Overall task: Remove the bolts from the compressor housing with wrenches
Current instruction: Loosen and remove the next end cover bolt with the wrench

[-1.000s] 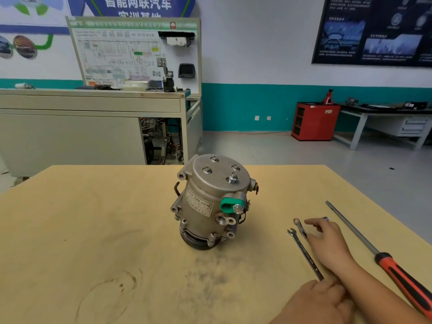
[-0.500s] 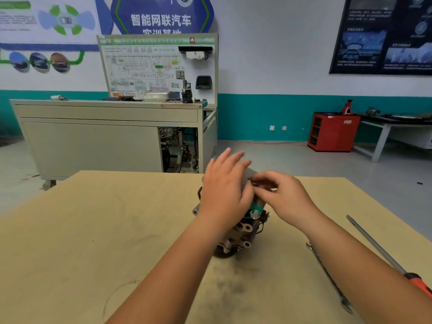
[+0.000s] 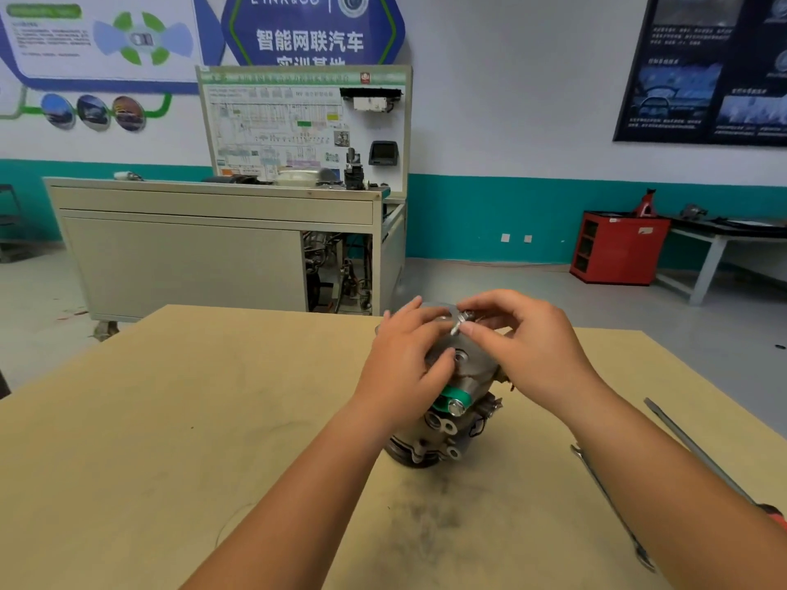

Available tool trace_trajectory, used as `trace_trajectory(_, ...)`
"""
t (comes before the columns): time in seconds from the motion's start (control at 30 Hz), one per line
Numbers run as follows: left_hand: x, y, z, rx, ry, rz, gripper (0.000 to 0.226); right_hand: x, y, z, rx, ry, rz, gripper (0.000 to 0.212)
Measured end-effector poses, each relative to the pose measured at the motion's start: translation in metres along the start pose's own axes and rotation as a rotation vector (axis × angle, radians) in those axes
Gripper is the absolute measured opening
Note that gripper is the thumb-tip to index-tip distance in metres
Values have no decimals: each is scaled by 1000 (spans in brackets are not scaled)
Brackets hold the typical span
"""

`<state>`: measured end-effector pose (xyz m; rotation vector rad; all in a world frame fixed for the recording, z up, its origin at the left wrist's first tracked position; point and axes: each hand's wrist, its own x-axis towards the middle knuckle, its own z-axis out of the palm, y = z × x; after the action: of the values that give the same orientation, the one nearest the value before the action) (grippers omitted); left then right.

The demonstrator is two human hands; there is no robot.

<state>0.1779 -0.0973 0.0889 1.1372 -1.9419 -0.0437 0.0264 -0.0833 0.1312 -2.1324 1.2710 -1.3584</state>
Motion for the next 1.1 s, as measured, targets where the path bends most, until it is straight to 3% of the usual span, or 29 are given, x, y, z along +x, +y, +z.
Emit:
trace_trajectory(0.17, -51, 0, -41, -420, 367, 12, 25, -27, -57, 35, 215, -63, -158, 30)
trace_trajectory(0.33, -123, -52, -90, -345, 498, -233, 20, -36, -79, 133, 404, -209, -163, 13)
trace_trajectory(0.47, -156, -119, -124, -212, 447, -553, 43, -17, -69, 243, 319, -377, 8, 16)
trace_trajectory(0.63, -161, -190, -137, -125, 193, -789, 56, 3, -50, 354, 24, -524, 105, 23)
trace_trajectory(0.83, -155, -240, -127, 12, 40, -829, 51, 16, -37, 397, -164, -526, 131, 23)
trace_trajectory(1.0, -156, -246, -118, 30, 81, -818, 49, 20, -35, 404, -225, -527, 169, 24)
trace_trajectory(1.1, -156, -230, -117, -50, 180, -785, 51, 14, -43, 388, -121, -543, 182, 29)
